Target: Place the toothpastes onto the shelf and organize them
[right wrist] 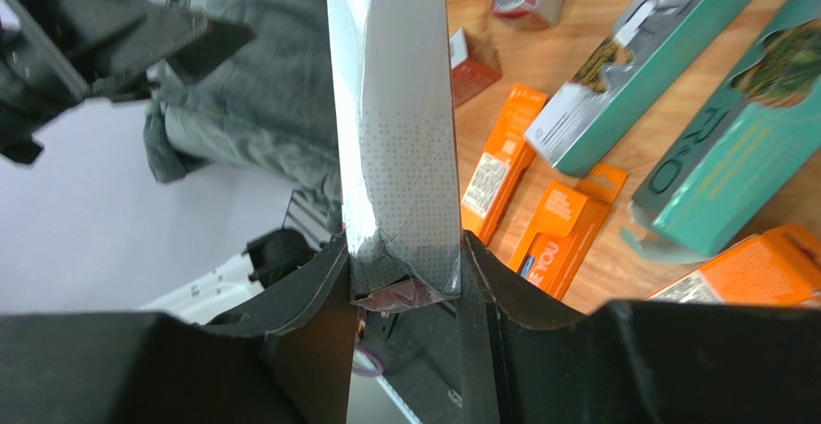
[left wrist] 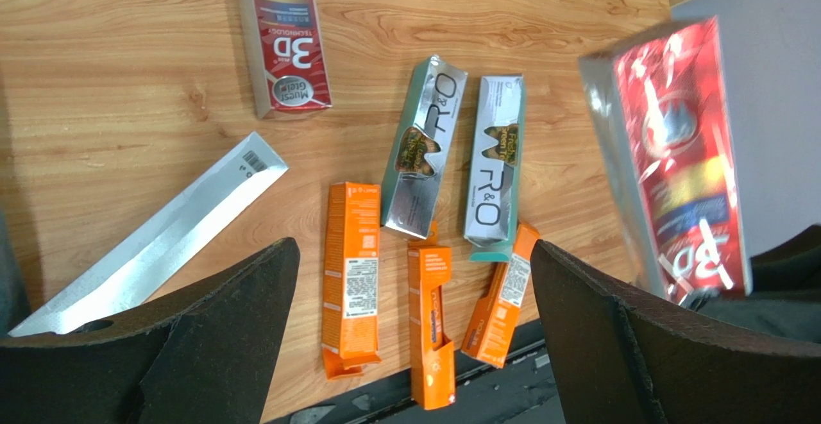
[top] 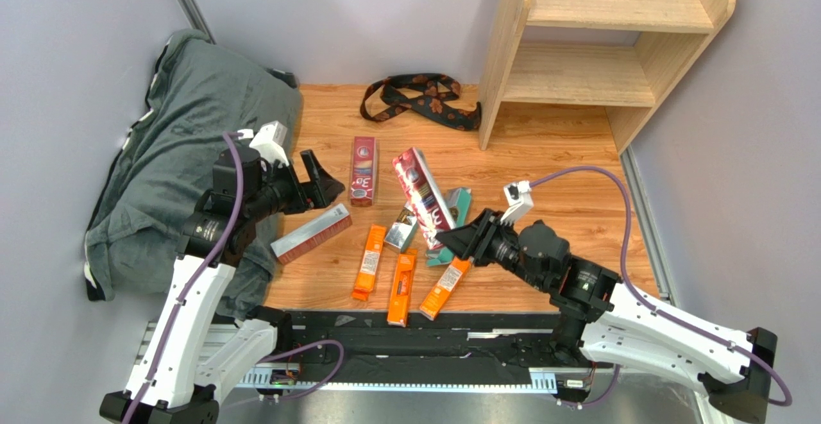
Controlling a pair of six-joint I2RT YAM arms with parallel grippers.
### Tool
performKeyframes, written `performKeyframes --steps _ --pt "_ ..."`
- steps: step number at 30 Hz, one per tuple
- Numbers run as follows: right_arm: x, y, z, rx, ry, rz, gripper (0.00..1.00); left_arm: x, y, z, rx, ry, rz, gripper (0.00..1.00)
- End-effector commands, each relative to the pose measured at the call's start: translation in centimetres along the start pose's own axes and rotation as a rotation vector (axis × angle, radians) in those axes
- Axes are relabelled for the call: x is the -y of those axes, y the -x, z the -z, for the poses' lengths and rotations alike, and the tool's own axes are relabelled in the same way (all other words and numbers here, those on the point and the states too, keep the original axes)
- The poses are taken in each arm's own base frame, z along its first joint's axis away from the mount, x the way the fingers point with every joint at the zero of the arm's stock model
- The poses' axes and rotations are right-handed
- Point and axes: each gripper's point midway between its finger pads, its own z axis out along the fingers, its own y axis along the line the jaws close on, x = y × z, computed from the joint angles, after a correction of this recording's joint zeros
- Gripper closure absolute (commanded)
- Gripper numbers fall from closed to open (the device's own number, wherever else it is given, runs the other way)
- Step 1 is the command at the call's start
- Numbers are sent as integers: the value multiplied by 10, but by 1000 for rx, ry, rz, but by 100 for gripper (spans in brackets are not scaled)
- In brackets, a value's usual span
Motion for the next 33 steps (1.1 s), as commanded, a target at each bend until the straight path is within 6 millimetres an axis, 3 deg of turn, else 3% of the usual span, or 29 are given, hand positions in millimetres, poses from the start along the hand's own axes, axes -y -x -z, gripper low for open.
performKeyframes --steps 1,2,4,5,7,8,10,19,28,33 --pt "-18 43 5 55 39 -3 78 1 2 0 1 -9 -24 1" --pt "-12 59 4 90 22 -12 78 2 0 -1 -6 -17 -20 1" --pt "-11 65 6 69 40 -9 78 6 -2 -4 -18 -48 -21 1" --pt "-3 79 7 104 15 -2 78 6 -3 -4 -23 -52 -19 1" --pt "-2 89 9 97 23 3 78 6 -7 -6 -35 -56 -17 1" --pt "8 104 10 129 -6 -5 78 6 -8 -7 -41 -58 -18 1" --pt "10 113 11 118 6 -12 79 6 -11 -7 -49 -66 -18 1" --pt "51 191 22 255 -95 -43 82 6 -14 -10 -62 -77 -29 1" --pt "88 239 29 334 -215 -54 81 8 -15 -15 -75 -97 -40 1" --pt "98 267 24 376 -258 -28 81 7 -13 -12 -65 -92 -63 1"
